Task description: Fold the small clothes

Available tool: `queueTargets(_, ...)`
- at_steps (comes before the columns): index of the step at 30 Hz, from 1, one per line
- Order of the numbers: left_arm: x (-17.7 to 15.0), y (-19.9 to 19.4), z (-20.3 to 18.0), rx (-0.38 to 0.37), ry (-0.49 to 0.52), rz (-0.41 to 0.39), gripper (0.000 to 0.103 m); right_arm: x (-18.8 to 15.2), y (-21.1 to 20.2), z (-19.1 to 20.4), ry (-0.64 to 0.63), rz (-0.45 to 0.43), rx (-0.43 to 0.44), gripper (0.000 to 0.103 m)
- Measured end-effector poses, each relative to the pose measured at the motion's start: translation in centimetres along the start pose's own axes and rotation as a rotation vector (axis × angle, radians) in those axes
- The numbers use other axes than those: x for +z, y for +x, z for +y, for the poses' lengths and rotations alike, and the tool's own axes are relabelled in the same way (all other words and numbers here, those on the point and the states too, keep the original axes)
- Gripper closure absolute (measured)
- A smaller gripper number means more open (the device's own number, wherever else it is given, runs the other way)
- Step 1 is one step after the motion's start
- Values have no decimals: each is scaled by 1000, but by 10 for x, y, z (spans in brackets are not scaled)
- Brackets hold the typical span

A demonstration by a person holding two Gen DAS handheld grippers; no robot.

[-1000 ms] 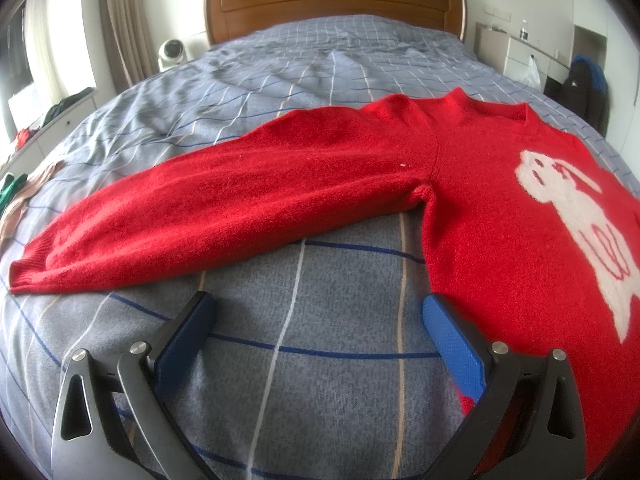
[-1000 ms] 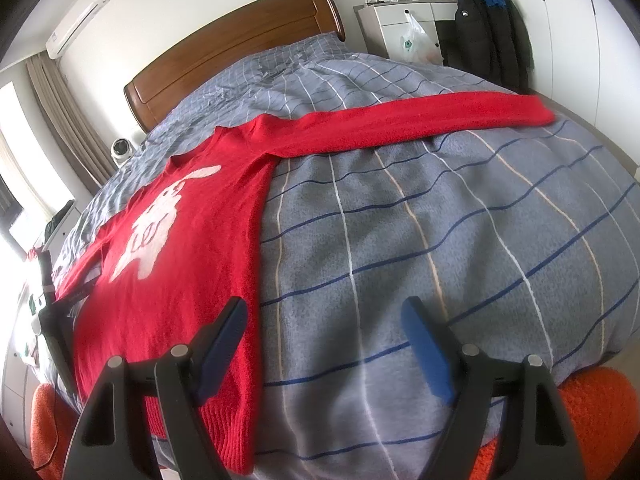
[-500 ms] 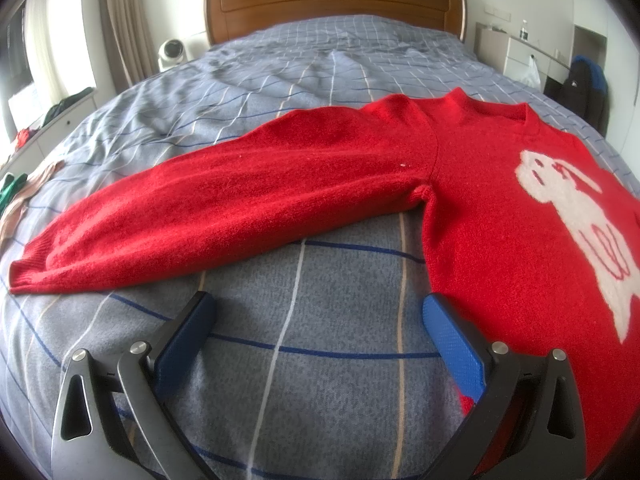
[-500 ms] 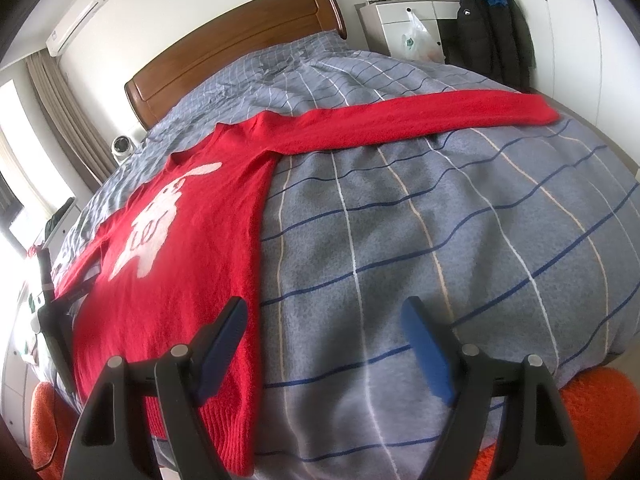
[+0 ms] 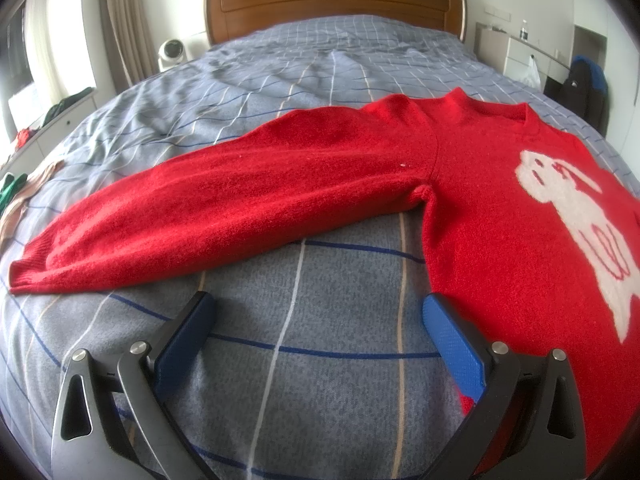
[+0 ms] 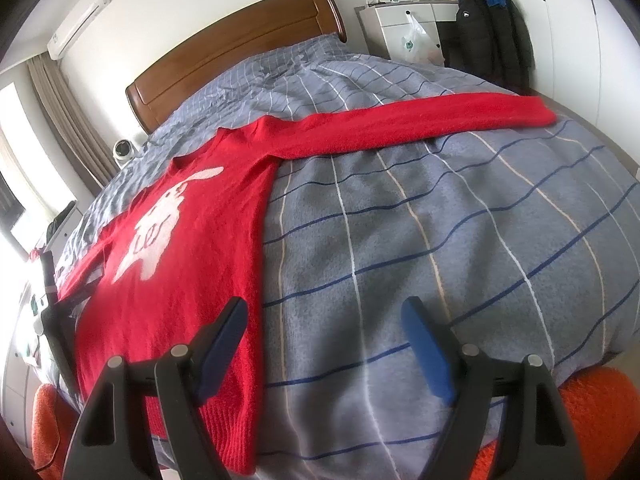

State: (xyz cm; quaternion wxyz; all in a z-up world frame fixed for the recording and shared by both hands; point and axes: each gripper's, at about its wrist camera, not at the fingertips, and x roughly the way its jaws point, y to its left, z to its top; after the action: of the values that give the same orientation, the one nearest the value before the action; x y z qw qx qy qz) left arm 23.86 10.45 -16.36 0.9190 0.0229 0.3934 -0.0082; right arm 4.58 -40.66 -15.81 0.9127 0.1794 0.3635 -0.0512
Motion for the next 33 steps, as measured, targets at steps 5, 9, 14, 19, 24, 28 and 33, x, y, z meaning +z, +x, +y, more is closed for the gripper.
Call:
queueTargets(5, 0, 0, 0, 0, 0, 0, 0, 0, 0, 0, -1, 2, 1, 25)
queueTargets(9, 0, 0, 0, 0, 0, 0, 0, 1, -3, -1, -5, -3, 3, 25)
queueTargets(14, 0, 0, 0, 0, 0, 0, 0, 1, -3, -2, 1, 3, 2, 25)
queueTargets(19, 0, 0, 0, 0, 0, 0, 0, 1, -2, -2, -6, 3, 2, 25)
queueTargets(24, 0, 0, 0, 0, 0, 0, 0, 1, -1, -3, -5, 4, 2, 25)
queueTargets(28, 0, 0, 0, 0, 0, 0, 0, 1, -1, -3, -6, 3, 2, 25)
queueTargets(33, 0, 0, 0, 0, 0, 0, 0, 1, -1, -3, -5, 3, 2, 25)
